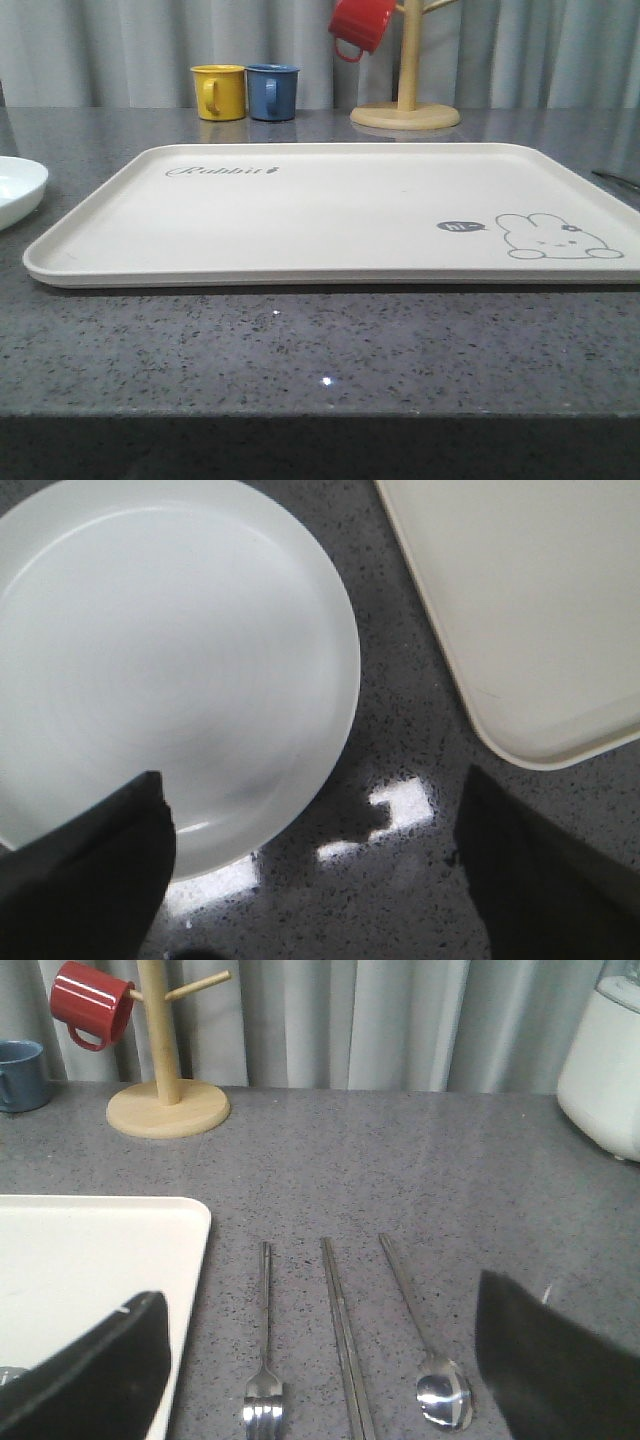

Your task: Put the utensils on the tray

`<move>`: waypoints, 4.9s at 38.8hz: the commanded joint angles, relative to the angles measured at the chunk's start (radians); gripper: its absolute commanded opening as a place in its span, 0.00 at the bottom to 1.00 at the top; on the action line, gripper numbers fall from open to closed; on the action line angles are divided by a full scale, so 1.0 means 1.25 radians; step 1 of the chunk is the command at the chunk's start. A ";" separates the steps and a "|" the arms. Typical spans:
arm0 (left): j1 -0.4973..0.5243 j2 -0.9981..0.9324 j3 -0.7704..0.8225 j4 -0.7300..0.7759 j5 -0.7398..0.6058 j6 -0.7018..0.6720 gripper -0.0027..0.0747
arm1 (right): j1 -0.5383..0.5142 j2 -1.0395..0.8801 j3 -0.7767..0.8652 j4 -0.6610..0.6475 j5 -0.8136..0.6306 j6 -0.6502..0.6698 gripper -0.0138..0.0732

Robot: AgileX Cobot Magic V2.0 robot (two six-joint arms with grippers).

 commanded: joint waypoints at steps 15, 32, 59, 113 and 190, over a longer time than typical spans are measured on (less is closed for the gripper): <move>-0.122 0.196 -0.060 0.108 -0.014 -0.043 0.63 | -0.003 0.012 -0.030 -0.011 -0.056 -0.004 0.90; -0.126 0.296 -0.060 0.111 -0.002 -0.043 0.40 | -0.003 0.012 -0.030 -0.011 -0.055 -0.004 0.90; -0.138 0.249 -0.201 0.196 0.112 -0.101 0.01 | -0.003 0.012 -0.030 -0.011 -0.055 -0.004 0.90; -0.643 0.551 -0.536 0.243 0.110 -0.152 0.01 | -0.003 0.012 -0.030 -0.011 -0.055 -0.004 0.90; -0.146 -0.060 0.025 0.133 -0.266 -0.166 0.01 | -0.003 0.012 -0.030 -0.011 -0.055 -0.004 0.90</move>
